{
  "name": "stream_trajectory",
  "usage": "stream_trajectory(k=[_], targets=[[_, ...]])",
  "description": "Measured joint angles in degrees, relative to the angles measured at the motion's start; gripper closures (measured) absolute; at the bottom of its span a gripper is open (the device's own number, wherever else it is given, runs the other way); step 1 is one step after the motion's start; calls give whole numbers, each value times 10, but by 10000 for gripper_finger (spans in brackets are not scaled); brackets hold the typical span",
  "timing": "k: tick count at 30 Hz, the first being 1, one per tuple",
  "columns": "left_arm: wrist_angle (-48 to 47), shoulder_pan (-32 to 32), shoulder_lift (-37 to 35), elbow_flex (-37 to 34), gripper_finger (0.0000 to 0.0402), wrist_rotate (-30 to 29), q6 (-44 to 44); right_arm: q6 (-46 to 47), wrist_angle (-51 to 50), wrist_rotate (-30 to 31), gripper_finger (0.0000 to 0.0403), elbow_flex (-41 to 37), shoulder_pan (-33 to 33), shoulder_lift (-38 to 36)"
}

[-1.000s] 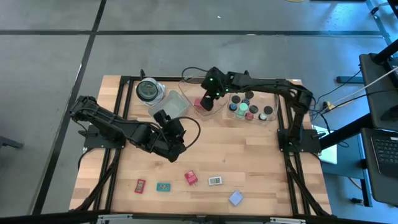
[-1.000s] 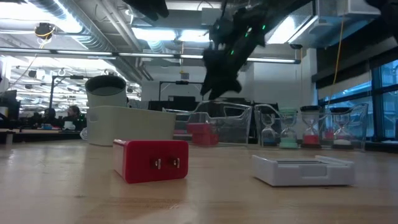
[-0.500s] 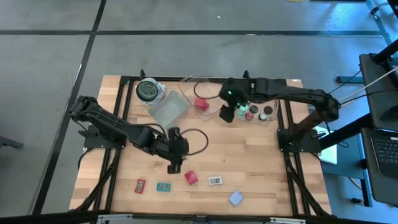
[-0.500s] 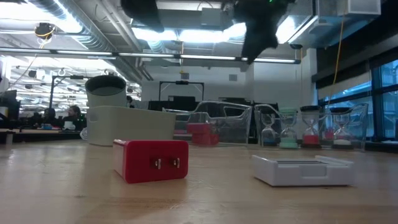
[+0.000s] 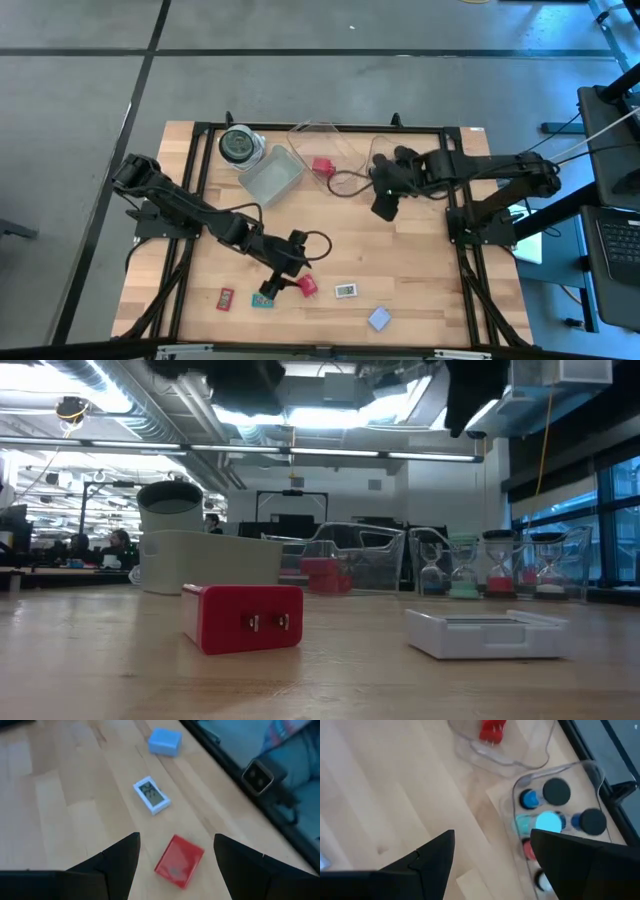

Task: Pick & Place Office items
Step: Put the red charger adapter into the left transparent bin

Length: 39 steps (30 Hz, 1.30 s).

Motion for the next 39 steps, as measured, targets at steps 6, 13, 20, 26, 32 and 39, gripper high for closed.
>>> stream_trajectory(k=[6,13,20,26,32,39], targets=[[93,0,17,-52,151,-16,15,32,-9,12,137,0,43,0],[162,0,92,-52,151,42,10,58,-26,39,137,0,71,0],[193,-6,137,-47,151,56,19,104,-81,56,137,0,79,0],[195,-6,157,-32,151,73,44,132,-109,73,137,0,79,0],[185,-3,189,-12,151,113,69,133,-108,72,137,0,79,0],[182,0,193,-10,151,81,124,135,-107,71,137,0,80,0]])
